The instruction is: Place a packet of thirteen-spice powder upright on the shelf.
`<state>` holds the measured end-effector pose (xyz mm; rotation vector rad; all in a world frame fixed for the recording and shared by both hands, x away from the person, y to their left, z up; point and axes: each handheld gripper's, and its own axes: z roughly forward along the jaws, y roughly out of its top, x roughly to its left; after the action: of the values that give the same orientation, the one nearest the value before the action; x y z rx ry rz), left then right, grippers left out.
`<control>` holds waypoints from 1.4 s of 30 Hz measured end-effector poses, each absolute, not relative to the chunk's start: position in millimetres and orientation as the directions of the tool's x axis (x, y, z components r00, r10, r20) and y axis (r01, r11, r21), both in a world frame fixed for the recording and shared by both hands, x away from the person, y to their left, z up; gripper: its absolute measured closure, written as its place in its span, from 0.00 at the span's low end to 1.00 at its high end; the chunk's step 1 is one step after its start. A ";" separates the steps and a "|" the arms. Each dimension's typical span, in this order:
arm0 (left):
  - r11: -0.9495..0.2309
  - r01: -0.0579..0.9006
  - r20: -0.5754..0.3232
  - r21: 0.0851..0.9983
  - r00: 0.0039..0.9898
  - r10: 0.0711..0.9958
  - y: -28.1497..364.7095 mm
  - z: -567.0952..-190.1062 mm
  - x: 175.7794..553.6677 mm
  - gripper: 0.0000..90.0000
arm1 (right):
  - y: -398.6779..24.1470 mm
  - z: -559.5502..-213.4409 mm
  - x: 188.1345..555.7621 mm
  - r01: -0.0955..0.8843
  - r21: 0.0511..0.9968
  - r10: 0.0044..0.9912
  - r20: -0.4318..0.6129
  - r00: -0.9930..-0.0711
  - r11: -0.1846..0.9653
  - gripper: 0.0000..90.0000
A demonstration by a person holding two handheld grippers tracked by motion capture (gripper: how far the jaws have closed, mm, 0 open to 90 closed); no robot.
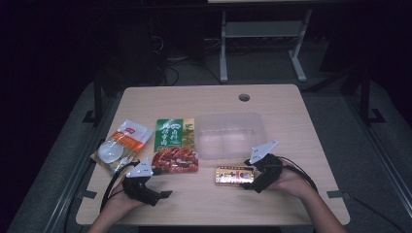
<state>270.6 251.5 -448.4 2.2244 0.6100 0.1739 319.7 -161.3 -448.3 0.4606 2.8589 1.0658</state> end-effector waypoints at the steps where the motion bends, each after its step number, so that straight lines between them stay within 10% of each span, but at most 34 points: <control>1: -0.561 0.369 -0.073 0.741 0.875 0.479 251.5 -448.7 270.3 0.14 | -160.8 -449.7 319.4 0.262 0.640 0.299 0.052 -0.953 0.722 0.15; 42: -0.577 0.360 -0.091 0.733 0.893 0.442 247.7 -452.8 264.1 0.14 | -168.5 -464.0 314.6 0.201 0.653 0.236 0.036 -0.971 0.730 0.36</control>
<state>264.1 247.7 -452.8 2.2421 0.5719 0.1287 314.6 -168.5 -464.0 0.3635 2.8759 1.0776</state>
